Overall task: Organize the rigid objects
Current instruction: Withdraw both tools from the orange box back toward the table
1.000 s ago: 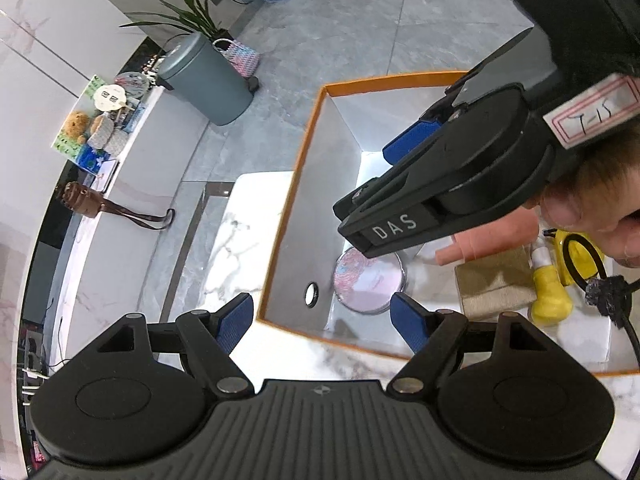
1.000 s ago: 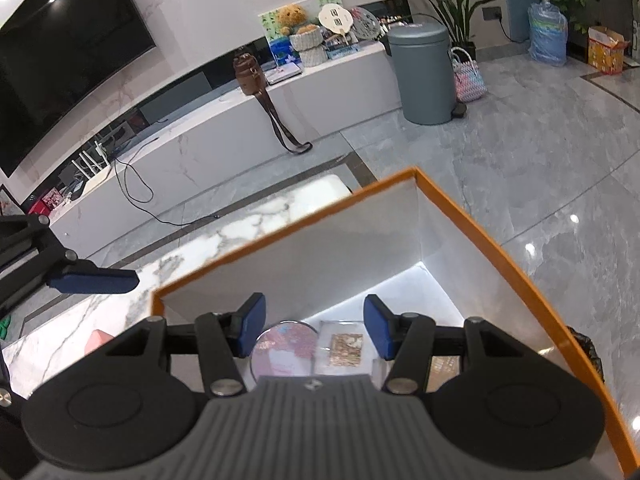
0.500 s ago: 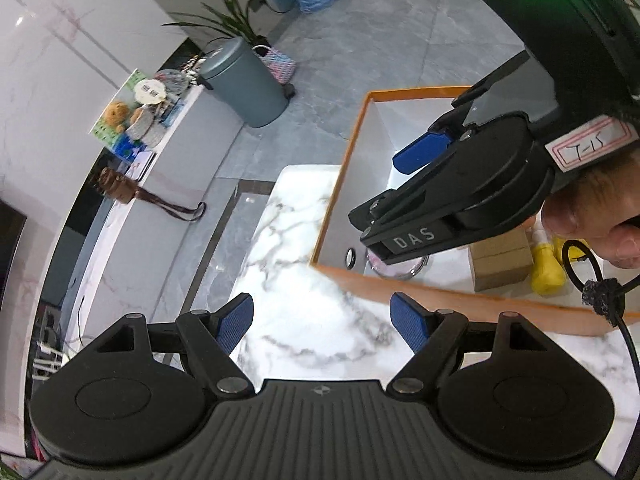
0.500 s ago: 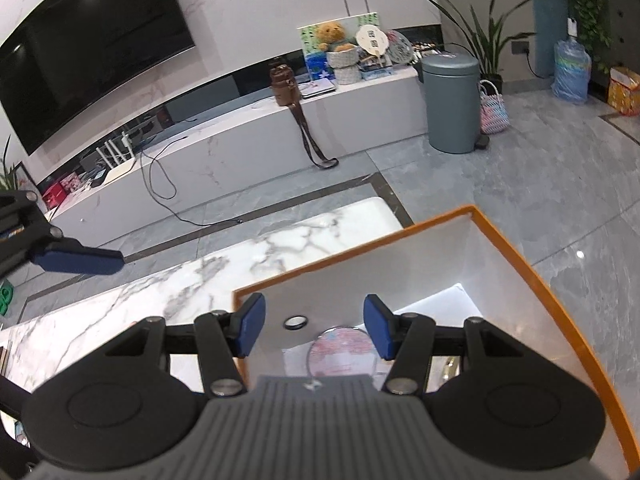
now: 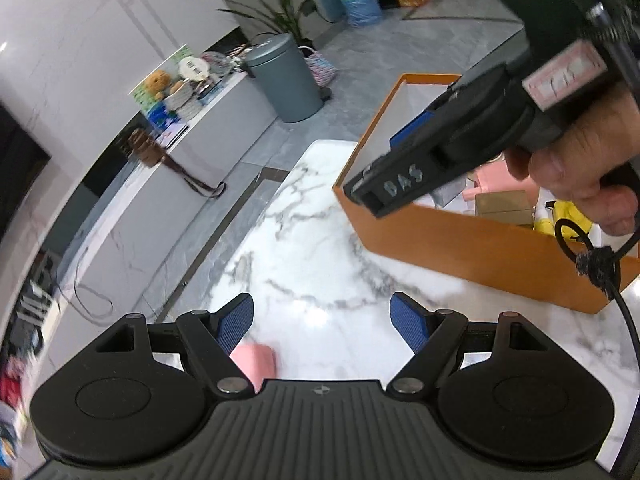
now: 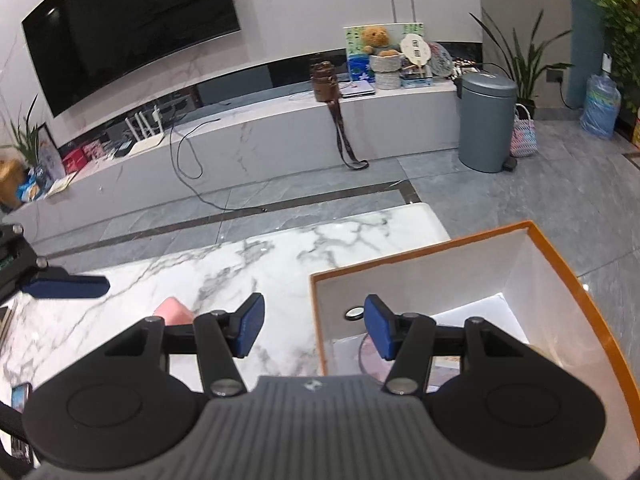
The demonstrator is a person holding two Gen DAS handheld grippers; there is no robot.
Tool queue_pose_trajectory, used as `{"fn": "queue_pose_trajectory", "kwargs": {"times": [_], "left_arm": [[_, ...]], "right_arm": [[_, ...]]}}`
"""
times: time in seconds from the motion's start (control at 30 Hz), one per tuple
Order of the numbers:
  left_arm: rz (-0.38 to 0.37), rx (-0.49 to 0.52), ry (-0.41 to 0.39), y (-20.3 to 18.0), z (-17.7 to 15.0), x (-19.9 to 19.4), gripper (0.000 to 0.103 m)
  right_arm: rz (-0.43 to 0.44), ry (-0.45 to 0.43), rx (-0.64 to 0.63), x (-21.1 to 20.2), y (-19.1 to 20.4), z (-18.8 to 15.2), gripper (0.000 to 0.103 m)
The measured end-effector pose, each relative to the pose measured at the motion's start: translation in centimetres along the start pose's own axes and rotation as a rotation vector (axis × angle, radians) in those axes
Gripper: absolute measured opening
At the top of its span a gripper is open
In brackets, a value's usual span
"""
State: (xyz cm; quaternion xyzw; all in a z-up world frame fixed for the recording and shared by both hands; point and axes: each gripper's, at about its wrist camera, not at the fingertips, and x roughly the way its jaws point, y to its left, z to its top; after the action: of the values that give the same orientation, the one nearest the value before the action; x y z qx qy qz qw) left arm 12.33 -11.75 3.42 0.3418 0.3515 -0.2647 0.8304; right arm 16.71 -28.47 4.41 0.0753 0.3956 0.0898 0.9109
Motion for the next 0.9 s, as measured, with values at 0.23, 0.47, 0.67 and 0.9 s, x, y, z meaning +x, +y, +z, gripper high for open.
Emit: {"fn": "queue_pose_trajectory", "kwargs": {"times": [0.23,0.47,0.67,0.9], "left_arm": [[0.044,-0.206,-0.068,0.3,-4.5,-0.3,0.091],[0.052,-0.429,-0.116,0.0,-8.9,-0.1,0.091],[0.024,-0.474,-0.123,-0.8,-10.8,0.9,0.091],[-0.024,-0.427,-0.083,-2.5,-12.3,3.2,0.091]], "right_arm": [[0.008,0.006,-0.038,0.2,1.4,-0.2,0.056],[0.012,0.02,-0.069,0.9,2.3,-0.8,0.056],[0.019,0.038,-0.102,1.9,3.5,-1.2,0.057],[0.028,0.059,-0.128,3.5,5.1,-1.5,0.058]]}}
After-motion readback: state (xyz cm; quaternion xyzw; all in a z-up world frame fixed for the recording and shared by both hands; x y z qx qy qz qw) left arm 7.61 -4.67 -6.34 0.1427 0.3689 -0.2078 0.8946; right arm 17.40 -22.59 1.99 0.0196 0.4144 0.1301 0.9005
